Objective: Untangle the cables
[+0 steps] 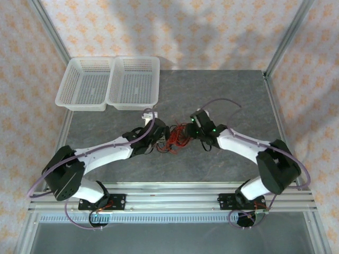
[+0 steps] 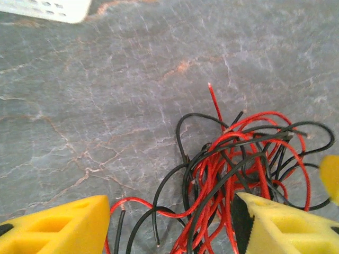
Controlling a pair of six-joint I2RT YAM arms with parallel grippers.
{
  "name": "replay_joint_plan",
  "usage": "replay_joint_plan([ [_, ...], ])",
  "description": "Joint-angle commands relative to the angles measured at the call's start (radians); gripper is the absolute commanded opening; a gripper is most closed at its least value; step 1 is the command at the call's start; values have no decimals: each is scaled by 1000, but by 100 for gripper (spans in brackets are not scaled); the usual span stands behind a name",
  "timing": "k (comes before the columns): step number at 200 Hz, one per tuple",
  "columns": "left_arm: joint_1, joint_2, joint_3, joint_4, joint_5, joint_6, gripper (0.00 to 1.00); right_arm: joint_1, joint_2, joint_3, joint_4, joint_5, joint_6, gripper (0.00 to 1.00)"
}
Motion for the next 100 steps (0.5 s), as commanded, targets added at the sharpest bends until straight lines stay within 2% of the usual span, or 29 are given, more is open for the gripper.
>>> replay_joint_plan([
  [1, -12, 83, 34, 18, 53, 54, 64, -7, -47, -97, 111, -95, 278, 59],
  [37, -11, 187, 57, 103, 107, 58, 64, -5, -69, -240, 278, -130, 487, 61],
  [100, -10, 303, 43, 195, 139, 44, 60, 19, 57, -227, 391, -152, 521, 63],
])
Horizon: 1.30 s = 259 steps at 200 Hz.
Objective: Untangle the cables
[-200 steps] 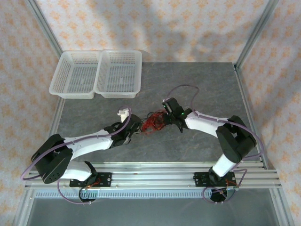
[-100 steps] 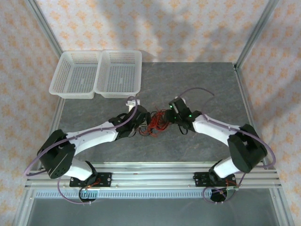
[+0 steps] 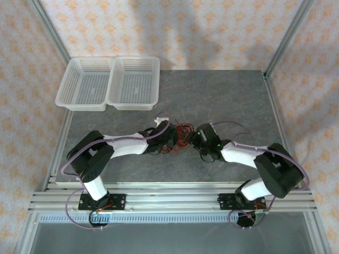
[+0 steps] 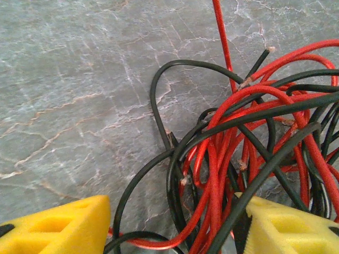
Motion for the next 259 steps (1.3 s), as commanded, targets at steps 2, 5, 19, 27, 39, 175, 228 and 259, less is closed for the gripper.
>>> replay_joint_plan([
  [2, -10, 34, -8, 69, 19, 7, 59, 20, 61, 35, 75, -6, 41, 63],
  [5, -11, 37, -15, 77, 19, 5, 59, 23, 69, 40, 76, -7, 41, 63],
  [19, -11, 54, -41, 107, 20, -5, 56, 33, 105, 55, 82, -9, 40, 63],
  [27, -11, 62, -53, 121, 21, -9, 53, 36, 124, 62, 86, -10, 39, 62],
  [39, -11, 73, -68, 140, 26, -16, 49, 39, 149, 73, 82, -9, 32, 58],
  [175, 71, -139, -202, -38, -174, 7, 0, 24, 117, 314, -492, 493, -655, 0],
  [228, 71, -183, -193, -75, -192, 31, 21, 18, 148, 360, -532, 556, -765, 3],
  [259, 69, -234, -190, -98, -174, 45, 43, 13, 131, 366, -521, 496, -711, 14],
])
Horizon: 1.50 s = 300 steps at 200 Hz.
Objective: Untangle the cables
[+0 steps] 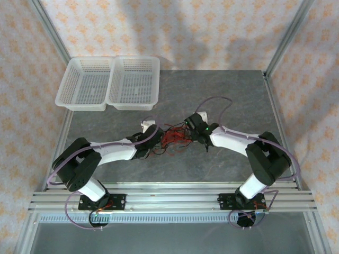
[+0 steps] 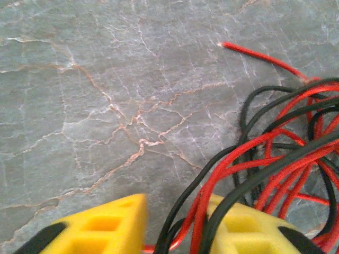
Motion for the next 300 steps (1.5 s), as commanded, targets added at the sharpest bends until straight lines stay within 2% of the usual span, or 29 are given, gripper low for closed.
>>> replay_joint_plan([
  [1, 9, -60, -3, -77, -49, 24, 43, -16, -14, 21, -52, 40, 8, 15],
  [8, 6, -73, 1, -83, -42, 26, 46, -18, -23, 18, -48, 15, 35, 22],
  [38, -21, -129, 41, -127, -30, 31, 54, -34, -91, -18, -2, -148, 189, 39],
  [66, -44, -170, 103, -159, -13, 71, 65, -53, -178, -112, 145, -339, 370, 54],
  [88, -48, -173, 144, -167, 5, 83, 73, -53, -208, -190, 275, -434, 528, 61],
  [99, -47, -157, 164, -164, 9, 92, 76, -52, -208, -227, 335, -462, 599, 63],
  [129, -48, -65, 213, -147, 27, 117, 76, -42, -165, -280, 438, -475, 731, 66],
  [184, -47, 67, 189, -13, 82, 123, 71, -11, -52, -265, 521, -476, 792, 69],
  [206, -48, 120, 172, 33, 99, 108, 64, 3, 0, -243, 542, -481, 794, 66],
  [241, -48, 149, 117, 107, 109, 70, 45, 11, 49, -237, 539, -467, 764, 51],
  [257, -47, 143, 90, 125, 99, 57, 36, 11, 62, -235, 523, -447, 732, 40],
  [282, -47, 138, 73, 119, 68, 53, 23, 11, 76, -208, 446, -382, 642, 17],
  [300, -46, 139, 72, 105, 39, 55, 10, 9, 75, -174, 362, -316, 544, 6],
])
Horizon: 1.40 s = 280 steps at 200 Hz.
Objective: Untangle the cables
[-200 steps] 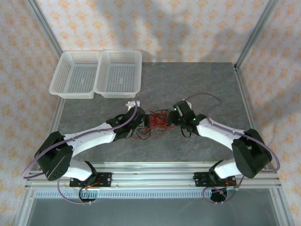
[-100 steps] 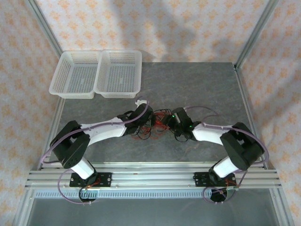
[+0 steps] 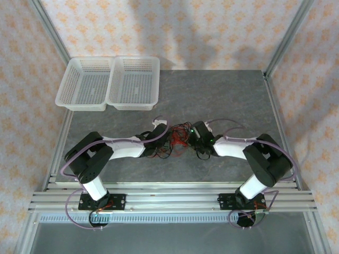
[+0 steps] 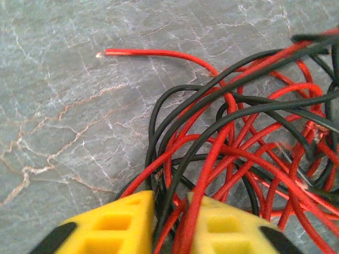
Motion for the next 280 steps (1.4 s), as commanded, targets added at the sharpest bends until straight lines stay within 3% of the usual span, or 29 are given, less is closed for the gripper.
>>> replay_joint_plan([
  [1, 0, -3, -16, 1, -55, -11, 9, 13, 77, 52, -12, 76, -133, 6],
  [12, 1, 3, -15, -16, -92, -12, 0, 9, 72, 77, -79, 124, -203, 3],
  [65, 40, 6, -25, -149, -294, -24, 0, -10, 19, 173, -380, 421, -496, 2],
  [124, 49, -46, 52, -297, -383, -107, 1, -63, -7, 168, -433, 566, -596, 13],
  [140, 41, -65, 77, -324, -370, -121, 12, -73, -13, 161, -413, 544, -610, 24],
  [163, -8, -97, 127, -362, -340, -119, 36, -96, -48, 149, -384, 443, -617, 41],
  [184, -68, -91, 206, -443, -302, -114, 53, -122, -126, 131, -361, 337, -600, 49],
  [229, -150, 3, 330, -556, -213, -147, 69, -151, -261, 96, -312, 101, -521, 63],
  [253, -159, 64, 348, -575, -196, -178, 81, -151, -239, 80, -288, 32, -486, 68],
  [263, -159, 80, 343, -574, -203, -200, 99, -151, -211, 73, -273, 18, -476, 69],
  [280, -159, 95, 314, -531, -208, -224, 100, -151, -159, 69, -252, 14, -466, 70],
])
